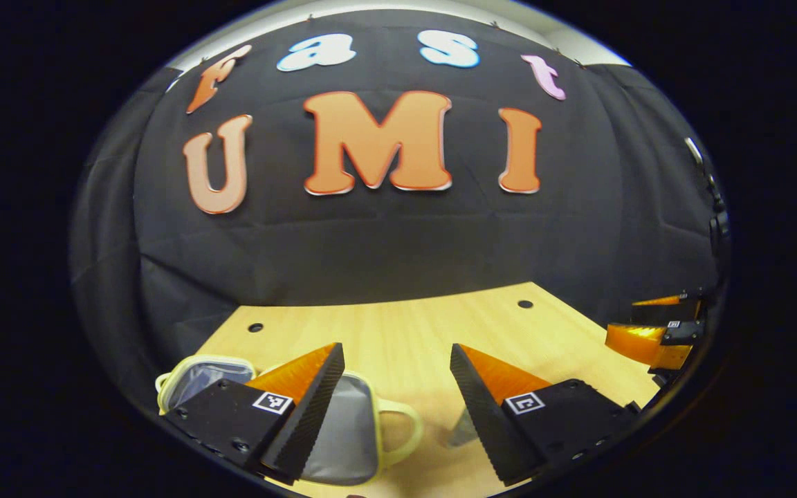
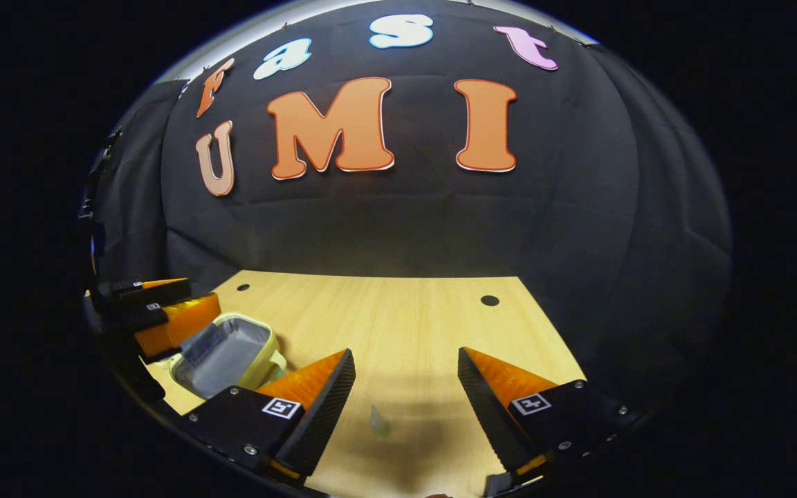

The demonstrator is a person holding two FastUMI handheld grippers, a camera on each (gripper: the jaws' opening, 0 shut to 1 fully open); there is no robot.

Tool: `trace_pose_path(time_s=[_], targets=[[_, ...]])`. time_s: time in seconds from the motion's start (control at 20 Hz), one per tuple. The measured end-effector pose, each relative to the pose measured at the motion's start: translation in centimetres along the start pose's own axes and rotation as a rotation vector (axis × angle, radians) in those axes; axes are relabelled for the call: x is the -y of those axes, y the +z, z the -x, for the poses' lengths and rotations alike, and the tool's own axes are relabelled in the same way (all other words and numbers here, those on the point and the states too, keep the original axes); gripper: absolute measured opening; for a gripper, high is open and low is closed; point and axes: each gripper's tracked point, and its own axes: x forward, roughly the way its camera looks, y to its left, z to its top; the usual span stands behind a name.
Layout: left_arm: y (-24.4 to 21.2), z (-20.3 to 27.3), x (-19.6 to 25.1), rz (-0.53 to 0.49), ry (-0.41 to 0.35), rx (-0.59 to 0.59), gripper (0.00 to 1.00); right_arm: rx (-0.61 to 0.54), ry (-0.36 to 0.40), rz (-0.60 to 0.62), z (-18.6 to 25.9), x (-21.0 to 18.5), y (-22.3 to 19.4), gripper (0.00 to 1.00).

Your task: First open the suitcase, pack the skin care products into it, and then close the suitcase.

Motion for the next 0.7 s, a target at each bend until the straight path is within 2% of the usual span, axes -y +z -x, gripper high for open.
trace_pose_path(time_s=[0.2, 0.4, 0.7], targets=[[-4.6, -2.2, 3.9, -0.042, -0.03, -0.067, 0.95, -0.035, -0.053, -0.019, 0.9, 3.6, -2.3, 0.95], [-9.6, -4.1, 5.2, -0.038, -0.015, -0.146, 0.96, -0.089, -0.099, -0.017, 0.9, 6.4, -4.7, 0.95], [-16.3, -6.1, 6.6, -0.016, -0.005, -0.246, 0.96, -0.167, -0.092, -0.018, 0.0, 6.9, -7.5, 0.95]])
